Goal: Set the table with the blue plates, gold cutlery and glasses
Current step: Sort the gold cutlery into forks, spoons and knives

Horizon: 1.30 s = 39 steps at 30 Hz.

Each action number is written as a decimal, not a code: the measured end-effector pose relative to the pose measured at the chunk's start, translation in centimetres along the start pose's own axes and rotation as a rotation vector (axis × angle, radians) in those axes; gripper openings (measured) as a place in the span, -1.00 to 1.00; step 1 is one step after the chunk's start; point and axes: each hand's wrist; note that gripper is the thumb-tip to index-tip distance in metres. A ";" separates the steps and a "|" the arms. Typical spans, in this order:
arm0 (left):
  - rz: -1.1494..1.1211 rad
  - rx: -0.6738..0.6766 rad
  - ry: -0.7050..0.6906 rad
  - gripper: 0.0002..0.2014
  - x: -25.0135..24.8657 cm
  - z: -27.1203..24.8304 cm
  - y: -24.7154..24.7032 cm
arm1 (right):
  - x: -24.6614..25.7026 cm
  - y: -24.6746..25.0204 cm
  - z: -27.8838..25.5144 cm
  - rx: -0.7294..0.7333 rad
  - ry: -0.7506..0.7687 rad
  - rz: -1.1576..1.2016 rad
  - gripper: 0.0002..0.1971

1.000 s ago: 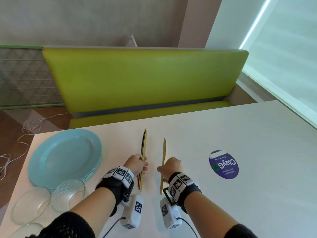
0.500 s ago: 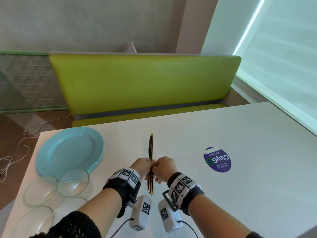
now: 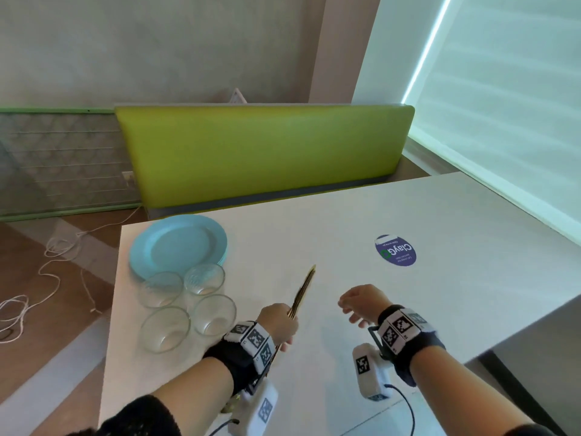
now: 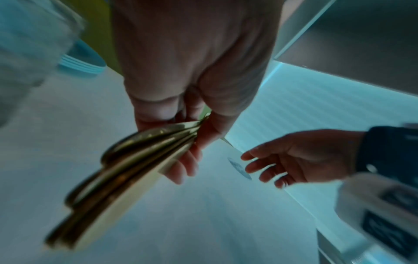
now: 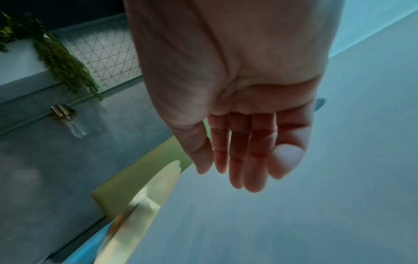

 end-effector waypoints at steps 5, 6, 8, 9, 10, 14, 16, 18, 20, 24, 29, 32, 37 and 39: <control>0.616 0.051 -0.108 -0.77 6.2 -5.8 -1.4 | -1.6 -3.2 -5.9 -0.026 -0.049 -0.028 -0.94; 0.717 0.051 -0.128 -0.74 7.5 -6.6 -1.7 | -1.8 -3.8 -6.7 -0.031 -0.051 -0.041 -0.94; 0.858 0.095 -0.174 -0.70 10.1 -8.4 -1.8 | -2.2 -5.3 -8.2 -0.036 -0.060 -0.071 -0.94; 0.888 0.117 -0.191 -0.70 11.5 -9.2 -1.8 | -2.4 -6.1 -8.8 -0.038 -0.064 -0.081 -0.94; 0.899 0.126 -0.196 -0.69 12.8 -9.8 -1.8 | -2.4 -6.7 -9.4 -0.038 -0.072 -0.098 -0.94; 0.945 0.068 -0.208 -0.63 16.6 -11.7 -1.3 | -1.8 -8.6 -10.7 -0.024 -0.066 -0.189 -0.92; 0.981 0.008 -0.209 -0.63 17.4 -12.4 -0.8 | -1.0 -9.1 -11.2 -0.020 -0.054 -0.228 -0.91; 0.991 -0.049 -0.194 -0.63 18.1 -12.9 -0.3 | -0.2 -9.8 -11.5 -0.018 -0.037 -0.251 -0.85; 1.011 -0.108 -0.200 -0.61 18.6 -13.2 0.4 | 0.5 -10.5 -11.6 -0.015 -0.023 -0.263 -0.85; 1.177 -0.163 -0.250 -0.59 19.4 -13.0 1.4 | 1.3 -11.8 -11.5 -0.007 0.000 -0.293 -0.81; 1.401 -0.155 -0.275 -0.62 19.5 -13.0 1.9 | 1.7 -12.4 -11.3 -0.004 0.013 -0.295 -0.79; 1.455 -0.130 -0.270 -0.64 19.6 -12.8 1.9 | 1.9 -12.3 -11.2 0.008 0.016 -0.303 -0.90; 1.364 -0.150 -0.293 -0.65 19.7 -12.8 2.1 | 2.2 -12.1 -11.2 0.007 0.014 -0.276 -0.84; 1.310 -0.152 -0.292 -0.66 19.4 -13.0 2.3 | 2.5 -12.1 -11.2 0.007 0.017 -0.277 -0.83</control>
Point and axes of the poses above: each hand's wrist, its own z-axis towards the middle knuckle, its own y-axis out of the back of the hand, x = y × z, and after that the axes turned 2 degrees about y, right-handed
